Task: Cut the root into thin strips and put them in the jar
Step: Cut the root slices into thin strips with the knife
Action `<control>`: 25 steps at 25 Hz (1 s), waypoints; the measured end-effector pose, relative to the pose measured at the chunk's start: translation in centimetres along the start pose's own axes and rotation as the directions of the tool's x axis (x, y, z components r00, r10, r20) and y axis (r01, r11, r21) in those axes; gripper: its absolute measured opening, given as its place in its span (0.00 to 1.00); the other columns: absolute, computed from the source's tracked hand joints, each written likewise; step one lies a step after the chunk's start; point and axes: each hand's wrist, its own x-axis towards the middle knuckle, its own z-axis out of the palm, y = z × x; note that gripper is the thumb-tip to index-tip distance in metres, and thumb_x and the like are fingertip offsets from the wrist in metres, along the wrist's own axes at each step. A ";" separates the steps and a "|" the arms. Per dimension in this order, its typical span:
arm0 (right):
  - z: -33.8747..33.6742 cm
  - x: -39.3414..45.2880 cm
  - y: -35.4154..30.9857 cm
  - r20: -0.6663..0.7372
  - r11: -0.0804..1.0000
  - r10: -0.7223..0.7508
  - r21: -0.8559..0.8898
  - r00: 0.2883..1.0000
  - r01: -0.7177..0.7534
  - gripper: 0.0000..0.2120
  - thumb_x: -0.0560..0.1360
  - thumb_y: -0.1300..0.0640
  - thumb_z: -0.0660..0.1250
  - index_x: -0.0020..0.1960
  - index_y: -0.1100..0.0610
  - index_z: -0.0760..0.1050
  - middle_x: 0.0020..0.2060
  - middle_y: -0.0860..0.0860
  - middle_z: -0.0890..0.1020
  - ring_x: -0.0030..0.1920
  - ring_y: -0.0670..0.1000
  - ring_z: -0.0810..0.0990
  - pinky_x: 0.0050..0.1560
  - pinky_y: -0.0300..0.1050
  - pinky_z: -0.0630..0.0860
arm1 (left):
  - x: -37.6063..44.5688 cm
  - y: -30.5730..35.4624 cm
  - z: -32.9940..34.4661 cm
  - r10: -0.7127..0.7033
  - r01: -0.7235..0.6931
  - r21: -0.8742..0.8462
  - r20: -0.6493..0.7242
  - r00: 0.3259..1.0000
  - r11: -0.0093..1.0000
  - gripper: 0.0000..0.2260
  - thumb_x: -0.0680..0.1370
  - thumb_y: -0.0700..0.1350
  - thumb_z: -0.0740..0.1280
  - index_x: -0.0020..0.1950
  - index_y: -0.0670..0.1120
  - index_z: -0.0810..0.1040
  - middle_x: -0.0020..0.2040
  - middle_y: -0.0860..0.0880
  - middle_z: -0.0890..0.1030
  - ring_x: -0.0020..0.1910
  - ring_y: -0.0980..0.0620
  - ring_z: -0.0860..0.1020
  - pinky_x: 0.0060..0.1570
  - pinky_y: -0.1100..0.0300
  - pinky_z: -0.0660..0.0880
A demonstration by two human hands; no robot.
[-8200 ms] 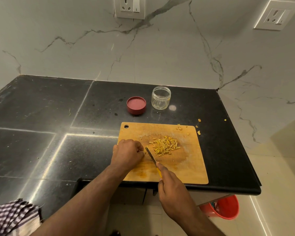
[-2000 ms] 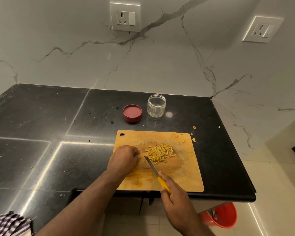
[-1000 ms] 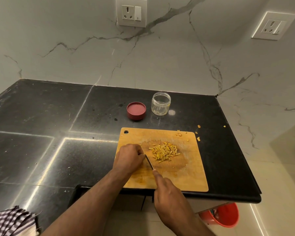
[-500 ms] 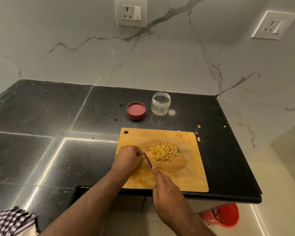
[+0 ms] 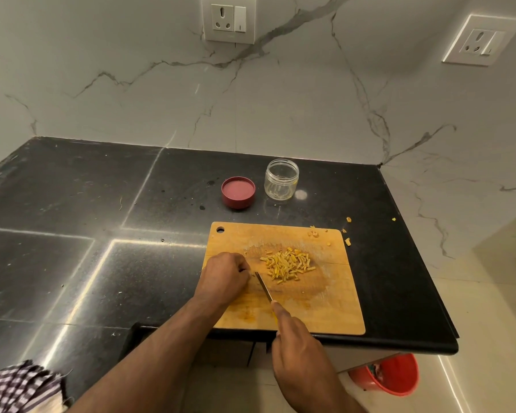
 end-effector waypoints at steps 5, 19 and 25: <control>-0.1 0.8 -0.5 -0.008 1.000 -0.010 0.020 1.000 0.011 0.25 0.84 0.53 0.50 0.79 0.45 0.49 0.66 0.45 0.69 0.58 0.44 0.73 0.57 0.39 0.71 | -0.1 -0.5 0.0 0.039 -0.038 0.020 -0.005 0.999 0.999 0.09 0.80 0.43 0.69 0.58 0.49 0.85 0.53 0.53 0.85 0.49 0.58 0.79 0.48 0.63 0.76; 0.6 -0.2 -0.2 0.021 1.000 0.003 0.013 1.000 -0.003 0.25 0.84 0.52 0.50 0.79 0.43 0.49 0.66 0.44 0.70 0.54 0.43 0.73 0.54 0.38 0.71 | -0.1 -0.3 -0.1 -0.016 0.016 0.000 -0.027 1.000 1.000 0.03 0.79 0.46 0.70 0.48 0.52 0.84 0.43 0.56 0.81 0.41 0.58 0.78 0.39 0.61 0.74; 0.0 0.0 -0.4 -0.020 0.999 -0.015 0.044 1.000 0.016 0.25 0.84 0.52 0.51 0.79 0.45 0.49 0.67 0.44 0.69 0.56 0.43 0.72 0.57 0.38 0.70 | -0.5 -0.7 0.1 0.038 -0.038 0.037 -0.019 0.999 0.999 0.08 0.79 0.45 0.70 0.57 0.49 0.86 0.51 0.53 0.85 0.48 0.56 0.80 0.52 0.56 0.80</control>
